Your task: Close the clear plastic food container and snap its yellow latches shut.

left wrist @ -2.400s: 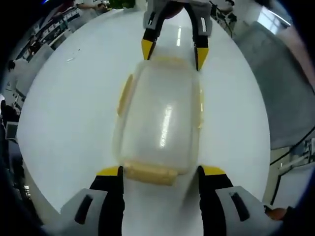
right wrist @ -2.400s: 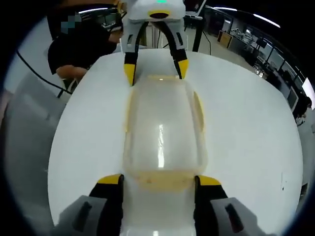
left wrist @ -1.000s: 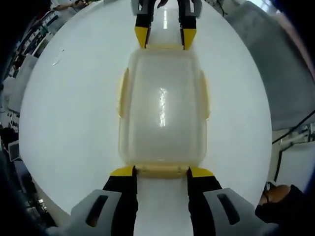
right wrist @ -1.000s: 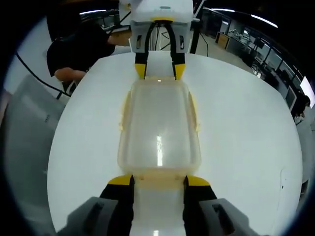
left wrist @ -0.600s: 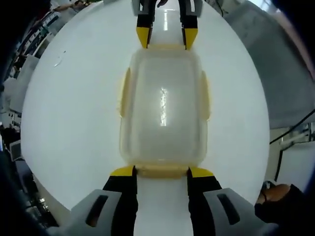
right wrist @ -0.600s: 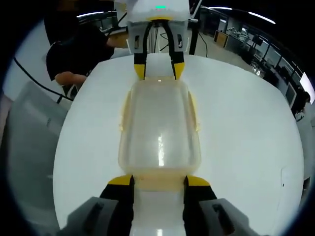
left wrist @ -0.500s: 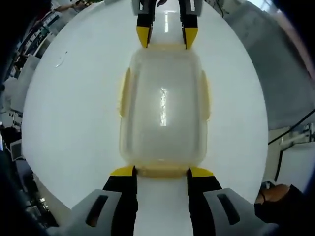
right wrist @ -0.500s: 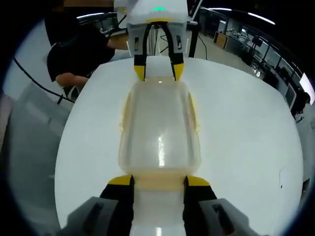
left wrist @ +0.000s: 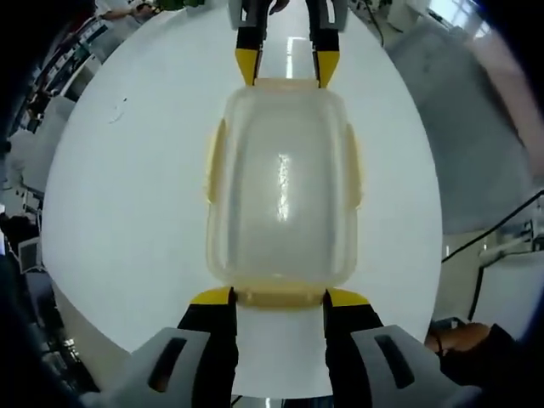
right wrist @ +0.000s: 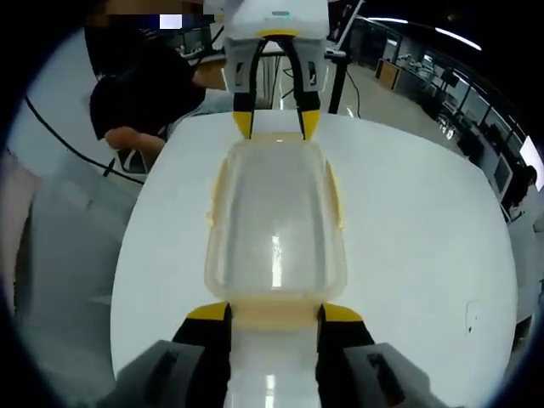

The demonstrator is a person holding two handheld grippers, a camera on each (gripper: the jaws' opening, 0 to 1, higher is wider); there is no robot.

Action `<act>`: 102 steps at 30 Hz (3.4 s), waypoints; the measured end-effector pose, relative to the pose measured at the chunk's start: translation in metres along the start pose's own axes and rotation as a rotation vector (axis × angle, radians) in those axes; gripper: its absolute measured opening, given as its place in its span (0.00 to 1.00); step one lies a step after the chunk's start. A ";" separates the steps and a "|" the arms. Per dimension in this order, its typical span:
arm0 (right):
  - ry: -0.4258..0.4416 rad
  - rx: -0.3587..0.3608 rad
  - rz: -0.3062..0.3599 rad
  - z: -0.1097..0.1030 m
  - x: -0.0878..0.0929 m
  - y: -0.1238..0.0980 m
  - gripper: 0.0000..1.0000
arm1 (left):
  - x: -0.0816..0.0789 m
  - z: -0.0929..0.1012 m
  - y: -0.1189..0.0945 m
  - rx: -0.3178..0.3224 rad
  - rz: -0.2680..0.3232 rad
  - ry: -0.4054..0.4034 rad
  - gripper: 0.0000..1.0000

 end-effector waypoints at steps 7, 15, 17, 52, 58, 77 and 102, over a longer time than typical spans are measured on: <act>-0.029 -0.001 0.006 -0.001 -0.005 -0.017 0.36 | -0.004 0.003 -0.017 0.017 0.020 -0.027 0.37; -0.047 0.000 0.001 0.001 -0.007 -0.026 0.36 | -0.012 0.005 -0.024 0.009 0.005 -0.018 0.37; -0.048 0.000 -0.005 0.001 -0.007 -0.028 0.36 | -0.014 0.005 -0.025 0.007 0.001 -0.017 0.37; -0.012 0.042 -0.065 -0.003 0.050 -0.075 0.36 | -0.089 0.002 -0.030 -0.022 0.036 0.033 0.37; 0.003 0.059 -0.090 -0.004 0.069 -0.083 0.36 | -0.109 -0.001 -0.024 -0.009 0.060 0.035 0.37; 0.056 0.075 -0.157 -0.008 0.120 -0.104 0.36 | -0.165 -0.005 0.000 0.008 0.085 0.083 0.37; 0.080 0.070 -0.250 -0.007 0.177 -0.125 0.36 | -0.224 -0.002 0.019 0.020 0.132 0.078 0.37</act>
Point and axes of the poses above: the point that each gripper's makers call its tool centre point, and the gripper's own axes: y roughly forward along the fingers, z roughly to its right, x roughly out of its underside, the point moved 9 cm from there along -y, roughly backward along the fingers, and after that the axes turned 5 degrees about y, right-handed, at the moved point
